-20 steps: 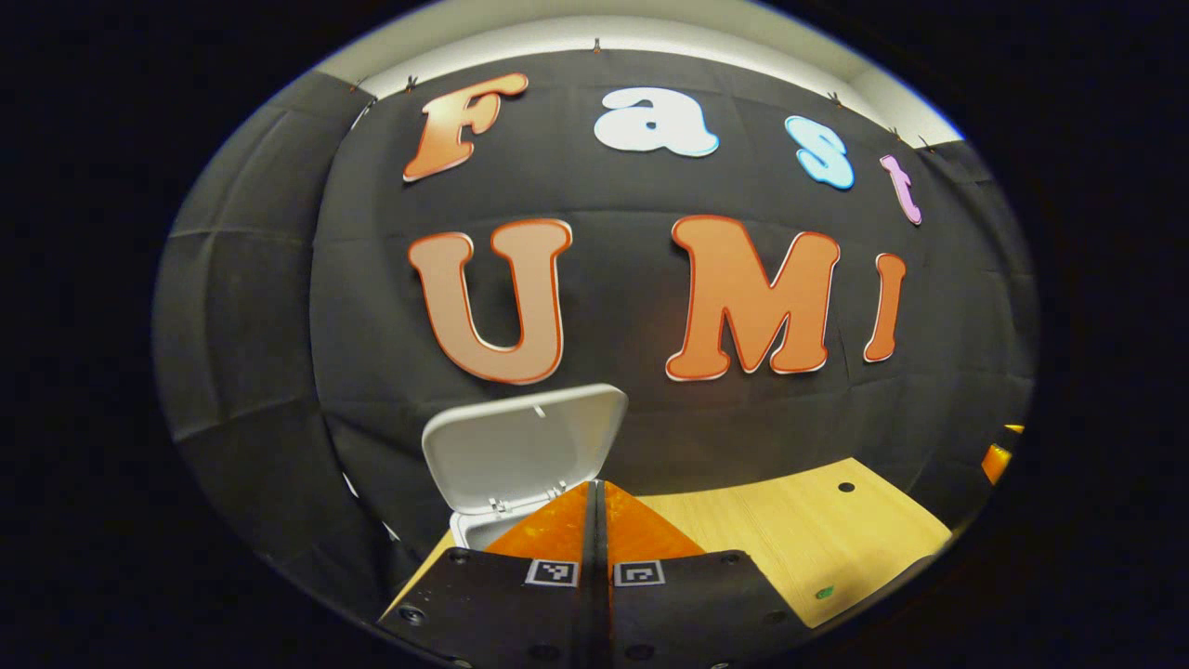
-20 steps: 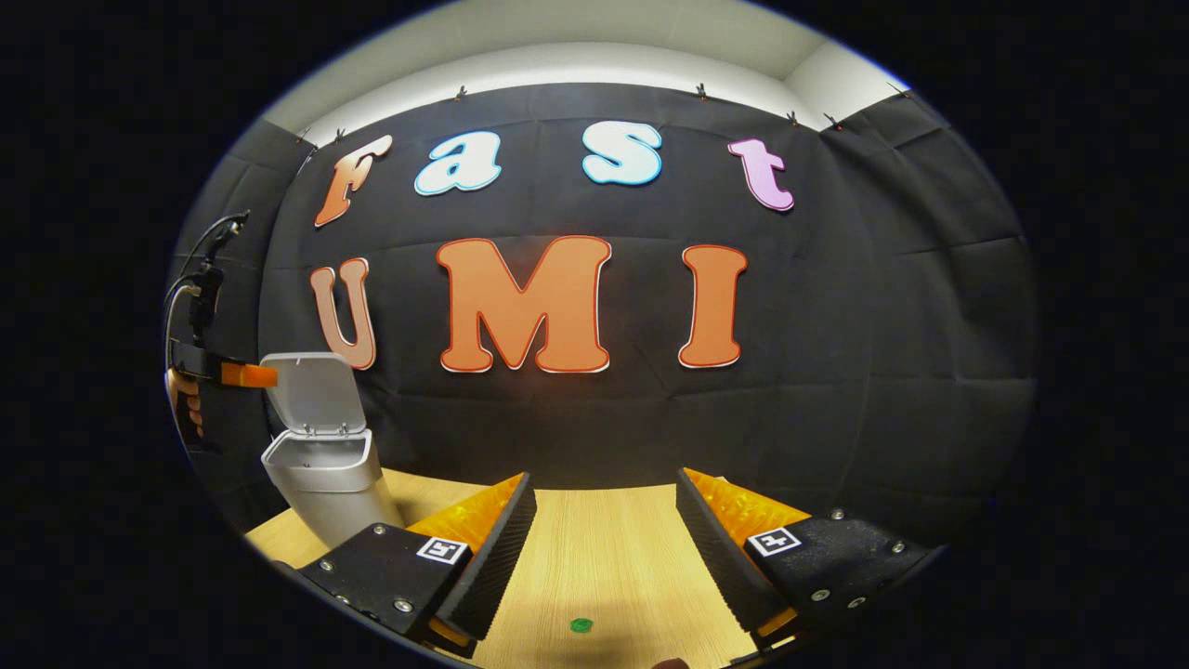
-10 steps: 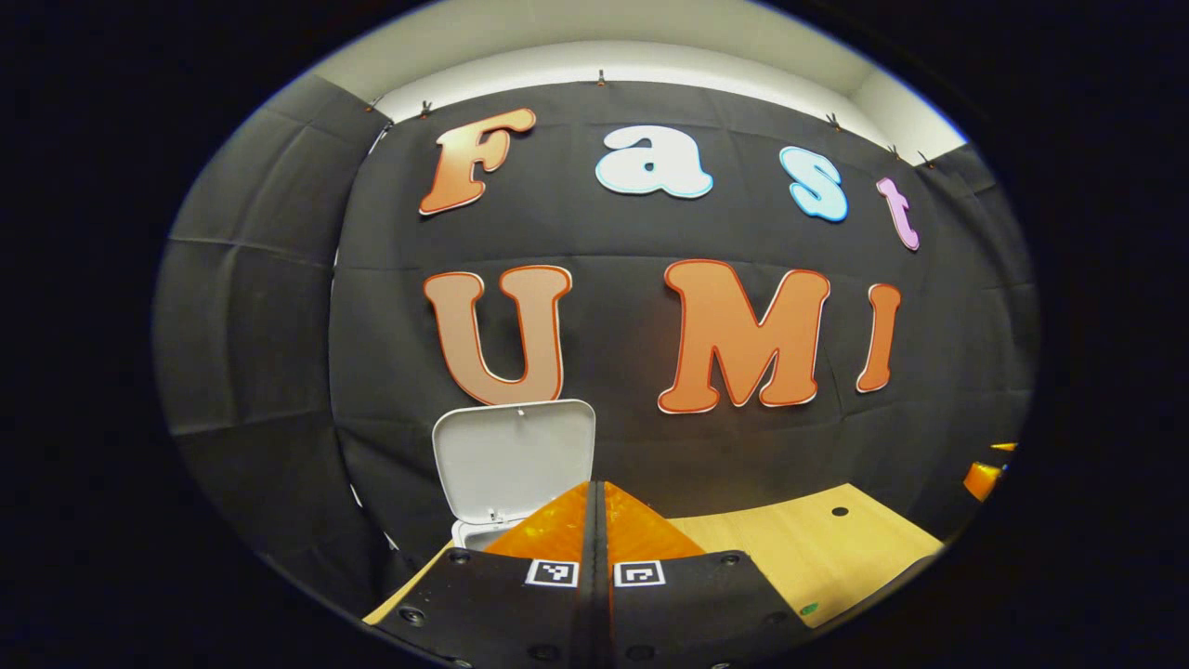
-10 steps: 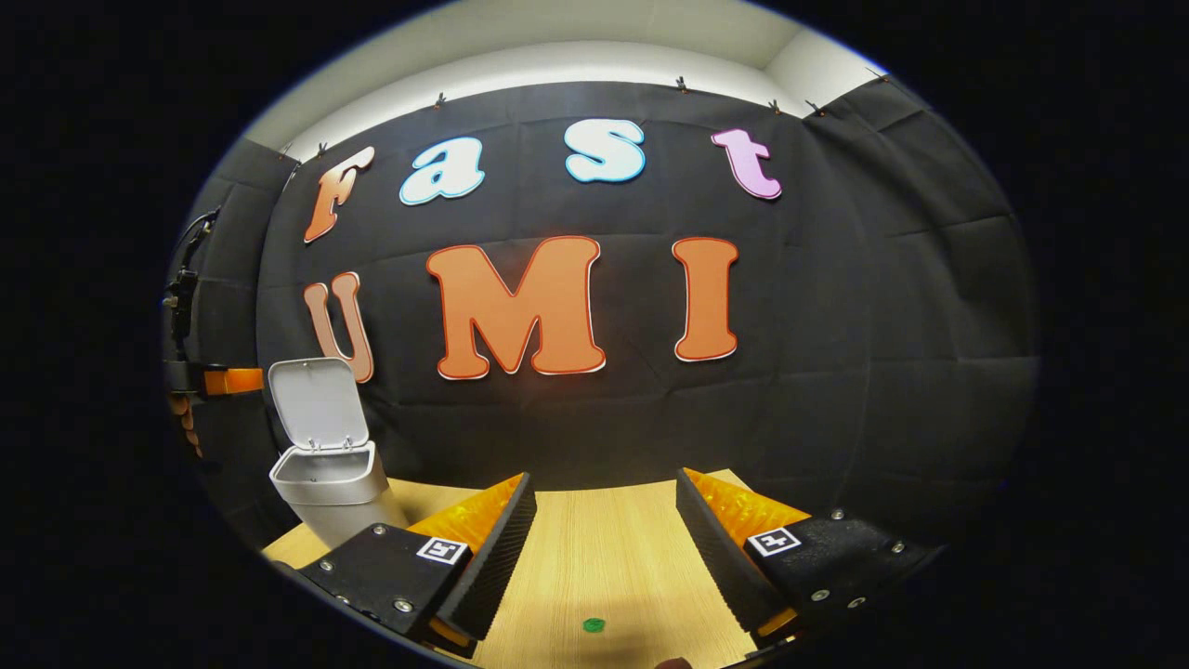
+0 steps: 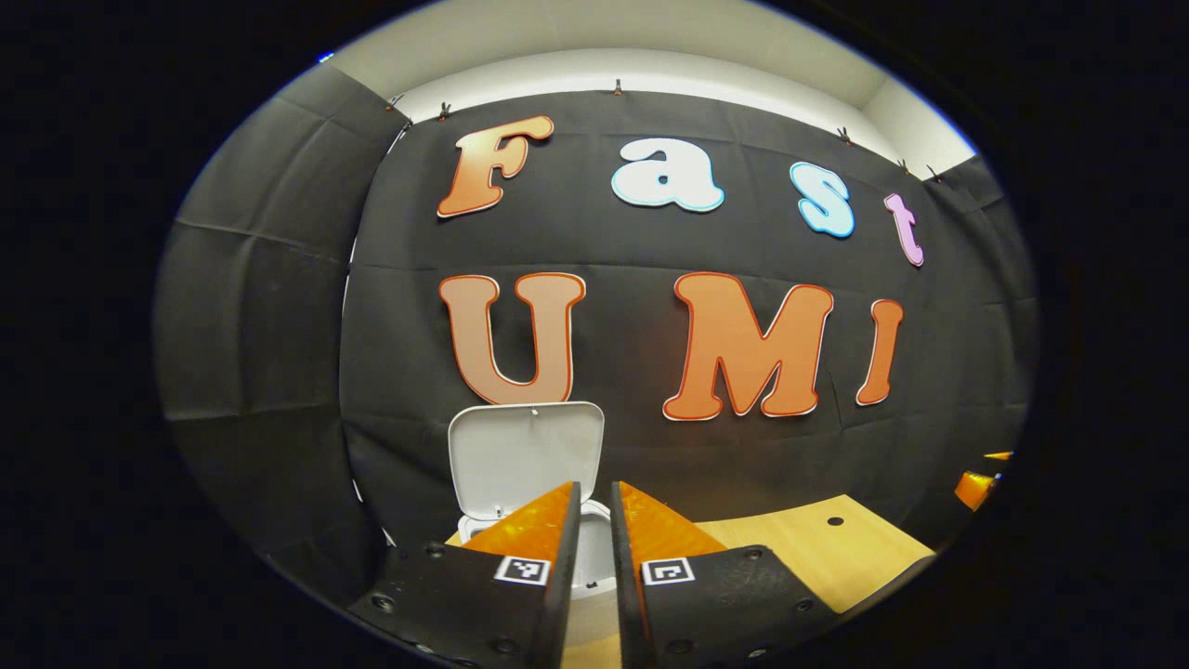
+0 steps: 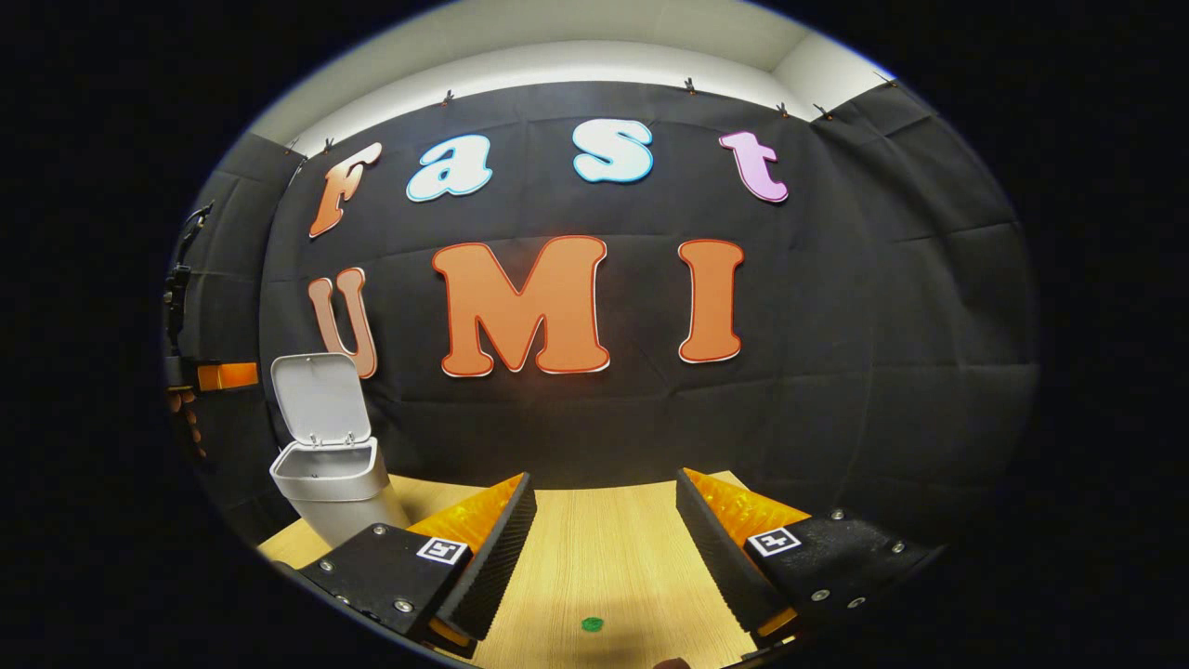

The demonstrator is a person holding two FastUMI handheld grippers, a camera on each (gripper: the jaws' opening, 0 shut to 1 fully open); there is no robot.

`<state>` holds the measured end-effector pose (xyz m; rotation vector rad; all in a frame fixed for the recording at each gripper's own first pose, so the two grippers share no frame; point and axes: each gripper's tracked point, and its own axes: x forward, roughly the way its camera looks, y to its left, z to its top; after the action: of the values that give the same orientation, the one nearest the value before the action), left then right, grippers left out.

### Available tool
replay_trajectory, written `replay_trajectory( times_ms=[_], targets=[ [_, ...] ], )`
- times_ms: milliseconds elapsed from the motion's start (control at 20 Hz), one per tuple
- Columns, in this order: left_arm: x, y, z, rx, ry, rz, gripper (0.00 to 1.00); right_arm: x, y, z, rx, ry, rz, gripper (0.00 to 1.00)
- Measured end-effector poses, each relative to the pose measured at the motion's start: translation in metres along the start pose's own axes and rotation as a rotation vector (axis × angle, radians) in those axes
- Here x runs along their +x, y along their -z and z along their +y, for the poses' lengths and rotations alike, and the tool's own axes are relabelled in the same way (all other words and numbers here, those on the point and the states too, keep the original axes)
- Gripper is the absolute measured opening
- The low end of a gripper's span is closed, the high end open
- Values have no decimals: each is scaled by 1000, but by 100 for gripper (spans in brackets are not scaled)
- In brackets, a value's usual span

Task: Press the lid of the desktop garbage bin to open it, pick up the crumpled paper on the desktop and throw it into the bin, then pick up the pop can on the desktop and drop it into the bin, and finally close the garbage bin lid.

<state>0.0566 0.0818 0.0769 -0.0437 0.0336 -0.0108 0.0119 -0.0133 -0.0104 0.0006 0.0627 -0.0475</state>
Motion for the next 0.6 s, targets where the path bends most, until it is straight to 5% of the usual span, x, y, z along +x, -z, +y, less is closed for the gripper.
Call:
replay_trajectory(
  times_ms=[300,600],
  targets=[
    [-5,16,-6,2,19,16,86,0,9,2,-79,-3,28,93],
    [-9,31,-9,-1,27,16,94,17,55,-9,-72,8,142,94]
  ],
)
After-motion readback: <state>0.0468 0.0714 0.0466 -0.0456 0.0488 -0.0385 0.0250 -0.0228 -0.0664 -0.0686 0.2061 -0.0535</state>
